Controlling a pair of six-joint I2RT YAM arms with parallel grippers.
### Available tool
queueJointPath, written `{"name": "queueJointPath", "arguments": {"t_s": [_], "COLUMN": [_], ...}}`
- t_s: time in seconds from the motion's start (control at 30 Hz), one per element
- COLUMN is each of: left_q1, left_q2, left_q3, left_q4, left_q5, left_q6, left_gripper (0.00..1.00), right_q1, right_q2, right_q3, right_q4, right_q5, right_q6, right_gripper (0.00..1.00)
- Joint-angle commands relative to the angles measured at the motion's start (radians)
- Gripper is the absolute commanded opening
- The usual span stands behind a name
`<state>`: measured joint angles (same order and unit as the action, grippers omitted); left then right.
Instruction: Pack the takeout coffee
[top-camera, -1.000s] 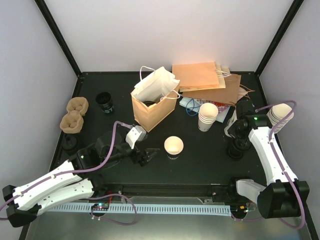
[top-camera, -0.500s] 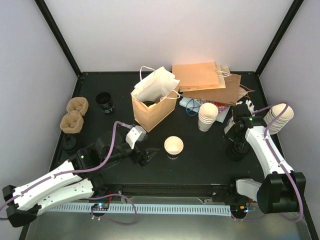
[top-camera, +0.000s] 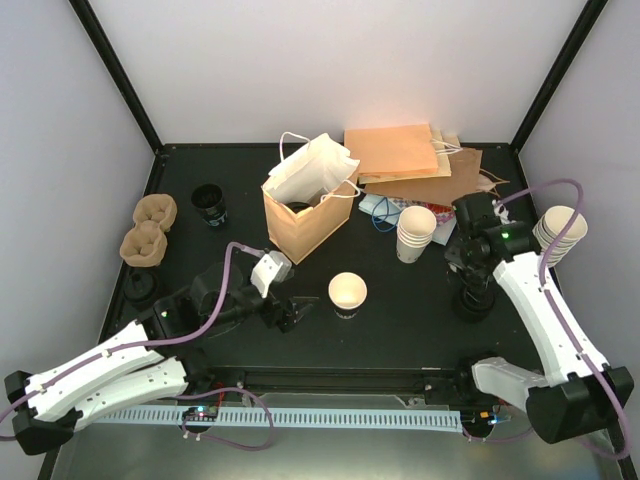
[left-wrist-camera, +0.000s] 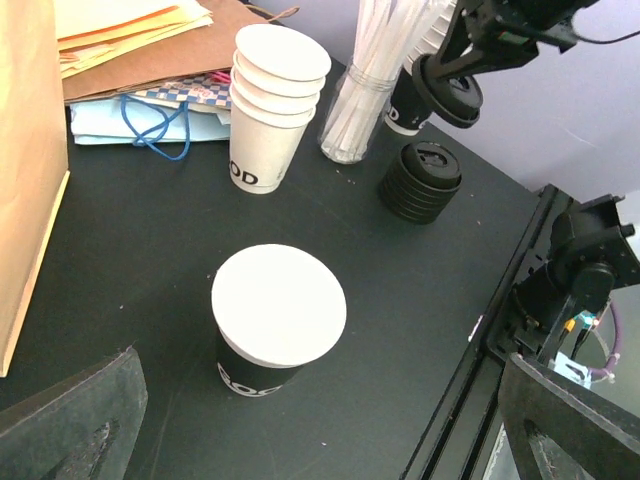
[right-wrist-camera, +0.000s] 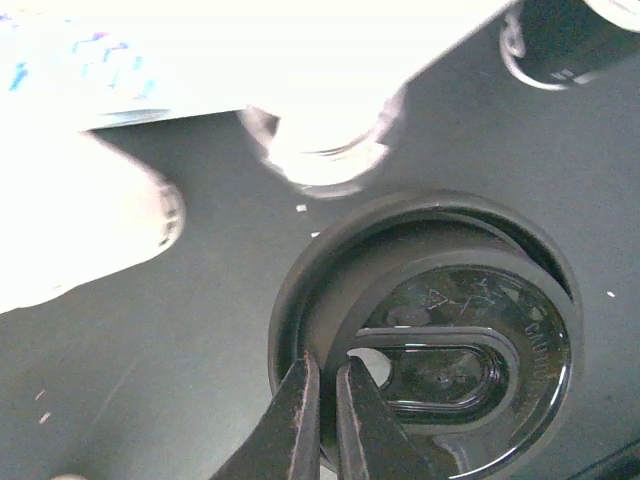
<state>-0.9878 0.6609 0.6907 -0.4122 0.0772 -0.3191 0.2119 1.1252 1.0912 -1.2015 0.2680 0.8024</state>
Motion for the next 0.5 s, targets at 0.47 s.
{"name": "queueJointPath", "arguments": {"t_s": [0.47], "left_q1": [0.267], "left_q2": [-0.003], "left_q3": [-0.060], "left_q4": [-0.031], "left_q5": [0.152], "left_q6": [-0.179], "left_gripper": [0.99], "right_q1": [0.865], "right_q2": [0.390], "right_q3": [0.407], "right_q4": [0.075], "right_q5": [0.037], "right_q6": [0.001], "right_gripper": [0.01]}}
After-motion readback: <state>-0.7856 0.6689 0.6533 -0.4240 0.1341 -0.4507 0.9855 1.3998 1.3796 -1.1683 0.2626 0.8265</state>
